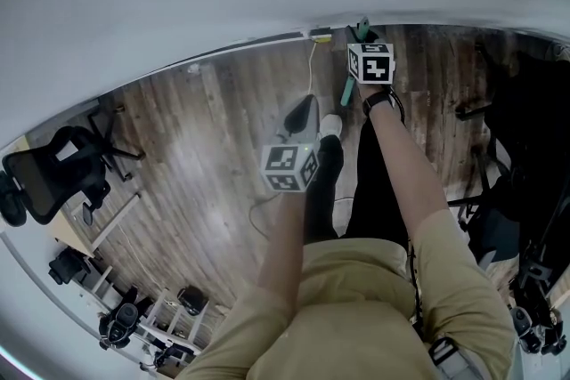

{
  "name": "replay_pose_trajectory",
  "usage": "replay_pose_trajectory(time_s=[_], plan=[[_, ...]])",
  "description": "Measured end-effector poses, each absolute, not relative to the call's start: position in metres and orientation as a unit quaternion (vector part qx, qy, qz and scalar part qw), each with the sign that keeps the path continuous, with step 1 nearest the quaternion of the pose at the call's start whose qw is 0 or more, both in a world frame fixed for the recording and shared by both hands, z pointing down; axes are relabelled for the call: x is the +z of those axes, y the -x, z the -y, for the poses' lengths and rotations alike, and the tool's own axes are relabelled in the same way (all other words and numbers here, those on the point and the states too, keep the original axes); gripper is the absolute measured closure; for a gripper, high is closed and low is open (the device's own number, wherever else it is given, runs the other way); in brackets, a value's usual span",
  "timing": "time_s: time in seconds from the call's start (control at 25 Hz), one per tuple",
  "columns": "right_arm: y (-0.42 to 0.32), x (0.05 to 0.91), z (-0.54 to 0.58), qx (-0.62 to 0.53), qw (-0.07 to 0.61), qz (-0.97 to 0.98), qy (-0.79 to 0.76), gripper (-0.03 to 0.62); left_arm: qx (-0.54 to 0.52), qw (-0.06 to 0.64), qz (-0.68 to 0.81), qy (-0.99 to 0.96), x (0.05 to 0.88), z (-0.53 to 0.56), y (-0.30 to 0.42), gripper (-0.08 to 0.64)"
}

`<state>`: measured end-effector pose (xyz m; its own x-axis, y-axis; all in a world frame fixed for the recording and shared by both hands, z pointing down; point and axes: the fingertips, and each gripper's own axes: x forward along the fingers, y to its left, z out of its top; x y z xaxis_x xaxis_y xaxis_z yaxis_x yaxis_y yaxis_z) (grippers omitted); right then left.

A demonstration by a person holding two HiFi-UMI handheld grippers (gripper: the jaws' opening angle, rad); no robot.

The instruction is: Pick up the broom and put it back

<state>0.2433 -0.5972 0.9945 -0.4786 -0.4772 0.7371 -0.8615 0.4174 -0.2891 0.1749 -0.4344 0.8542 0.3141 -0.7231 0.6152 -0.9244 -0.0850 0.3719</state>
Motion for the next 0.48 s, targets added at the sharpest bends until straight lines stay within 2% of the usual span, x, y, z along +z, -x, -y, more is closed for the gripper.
replay_pose_trajectory(time_s=[0.12, 0.24, 0.48], plan=[[-0.238, 0.998, 0.600, 0.341, 0.288, 0.792, -0.417, 0.463, 0.136, 0.369, 0.572, -0.720, 0.857, 0.431, -0.172, 0.557], [-0.234, 1.005, 0.599, 0.348, 0.303, 0.788, -0.407, 0.368, 0.135, 0.371, 0.573, -0.718, 0.860, 0.428, -0.171, 0.557], [-0.228, 1.011, 0.592, 0.352, 0.316, 0.792, -0.386, 0.293, 0.135, 0.378, 0.574, -0.714, 0.865, 0.423, -0.172, 0.557]])
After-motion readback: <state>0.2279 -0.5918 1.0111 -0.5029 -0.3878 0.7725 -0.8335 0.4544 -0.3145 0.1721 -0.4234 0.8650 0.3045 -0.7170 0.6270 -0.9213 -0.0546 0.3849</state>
